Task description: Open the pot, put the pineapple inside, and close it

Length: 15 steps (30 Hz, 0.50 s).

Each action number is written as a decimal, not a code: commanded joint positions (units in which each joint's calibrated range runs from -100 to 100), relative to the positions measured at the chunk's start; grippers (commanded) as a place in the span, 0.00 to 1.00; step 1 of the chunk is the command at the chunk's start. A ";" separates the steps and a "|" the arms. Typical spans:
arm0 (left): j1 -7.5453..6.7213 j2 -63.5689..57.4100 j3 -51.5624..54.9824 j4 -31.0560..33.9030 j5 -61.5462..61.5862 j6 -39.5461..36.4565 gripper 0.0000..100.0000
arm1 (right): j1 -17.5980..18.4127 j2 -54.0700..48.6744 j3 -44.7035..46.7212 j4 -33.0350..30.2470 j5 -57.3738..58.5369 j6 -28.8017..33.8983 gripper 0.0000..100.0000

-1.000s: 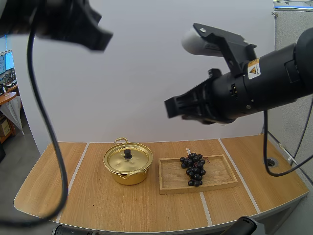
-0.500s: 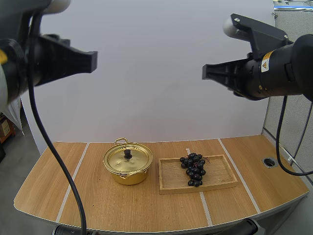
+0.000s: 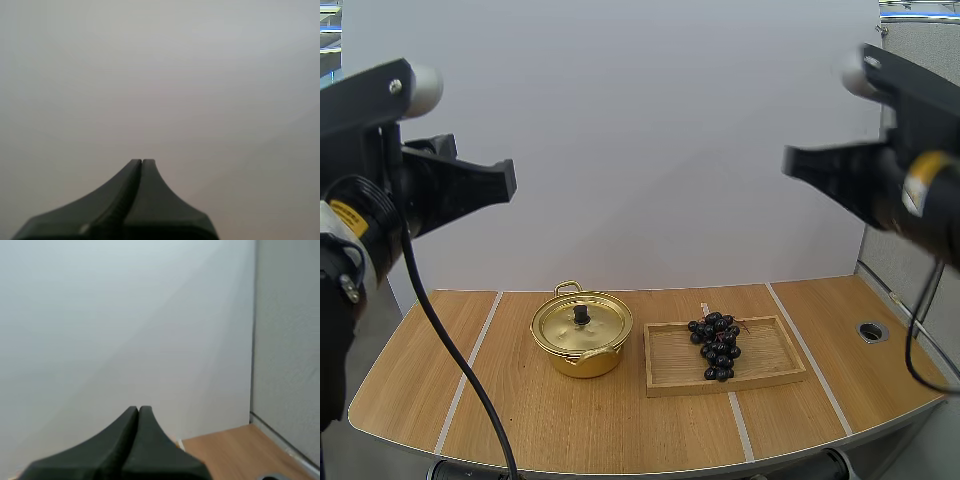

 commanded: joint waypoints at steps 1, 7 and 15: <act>-0.10 -1.02 2.76 0.32 -2.57 -0.44 0.00 | -2.91 -7.83 5.53 -0.87 -11.05 0.07 0.00; -0.10 -3.68 9.03 0.32 -9.01 0.02 0.00 | -6.49 -10.43 11.17 0.47 -17.32 0.07 0.00; -0.10 -4.46 20.54 0.32 -20.52 0.58 0.00 | -7.05 -10.43 22.59 0.63 -34.22 -0.82 0.00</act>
